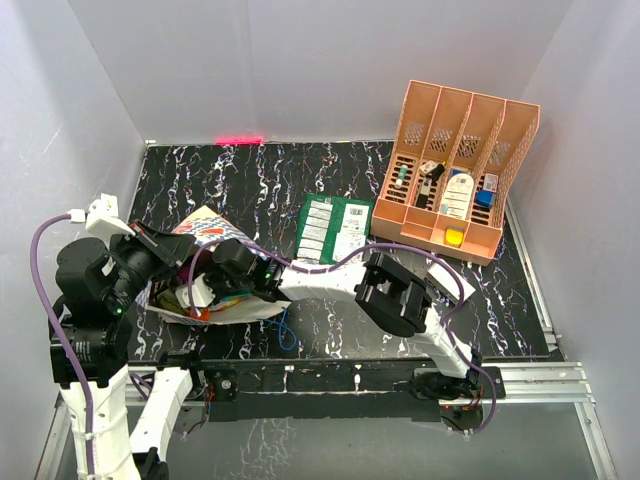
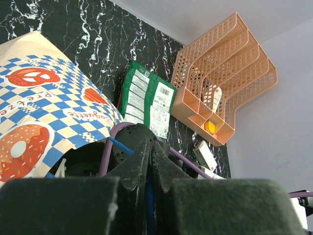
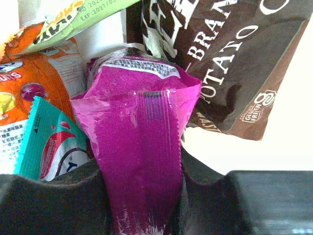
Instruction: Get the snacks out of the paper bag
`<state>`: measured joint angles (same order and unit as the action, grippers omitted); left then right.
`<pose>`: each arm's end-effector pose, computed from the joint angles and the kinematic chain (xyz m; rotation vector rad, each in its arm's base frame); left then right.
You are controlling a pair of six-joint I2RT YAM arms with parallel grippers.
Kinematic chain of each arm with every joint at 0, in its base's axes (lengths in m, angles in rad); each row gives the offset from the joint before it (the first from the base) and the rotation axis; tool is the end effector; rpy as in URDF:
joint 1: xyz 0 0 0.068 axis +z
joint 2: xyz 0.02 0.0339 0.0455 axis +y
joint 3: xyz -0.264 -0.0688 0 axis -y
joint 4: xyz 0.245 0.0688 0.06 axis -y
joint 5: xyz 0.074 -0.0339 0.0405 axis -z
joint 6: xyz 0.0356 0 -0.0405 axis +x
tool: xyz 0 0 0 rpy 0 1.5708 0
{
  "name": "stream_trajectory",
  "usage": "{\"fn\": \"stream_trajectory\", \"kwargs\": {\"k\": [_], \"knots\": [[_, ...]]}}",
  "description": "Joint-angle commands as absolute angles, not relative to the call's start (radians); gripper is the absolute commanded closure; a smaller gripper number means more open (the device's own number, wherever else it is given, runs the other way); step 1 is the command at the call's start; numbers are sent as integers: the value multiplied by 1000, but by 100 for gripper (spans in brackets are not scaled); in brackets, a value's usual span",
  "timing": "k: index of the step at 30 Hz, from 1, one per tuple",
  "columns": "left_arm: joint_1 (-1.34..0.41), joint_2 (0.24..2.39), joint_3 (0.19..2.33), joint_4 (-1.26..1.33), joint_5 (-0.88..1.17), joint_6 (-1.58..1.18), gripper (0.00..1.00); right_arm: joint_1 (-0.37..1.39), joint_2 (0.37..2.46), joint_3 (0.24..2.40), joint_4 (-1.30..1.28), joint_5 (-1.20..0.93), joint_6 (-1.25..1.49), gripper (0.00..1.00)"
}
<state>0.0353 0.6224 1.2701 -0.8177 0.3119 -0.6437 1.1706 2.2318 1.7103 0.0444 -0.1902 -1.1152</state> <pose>0.0714 -0.0084 0.4448 -0.3685 1.7485 -0.7130 0.1969 0.4826 0.2018 -1.9079 0.7398 0.2292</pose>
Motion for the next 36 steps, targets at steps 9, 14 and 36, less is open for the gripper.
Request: {"fn": "stream_trajectory", "kwargs": {"k": [9, 14, 36], "knots": [[28, 621, 1309, -804, 310, -654, 100, 1158, 2077, 1666, 147, -221, -1047, 82], [28, 614, 1305, -815, 301, -654, 100, 1143, 1994, 1596, 202, -258, -980, 83], [29, 608, 1308, -847, 215, -653, 100, 1132, 1490, 1264, 267, -319, -729, 93]]}}
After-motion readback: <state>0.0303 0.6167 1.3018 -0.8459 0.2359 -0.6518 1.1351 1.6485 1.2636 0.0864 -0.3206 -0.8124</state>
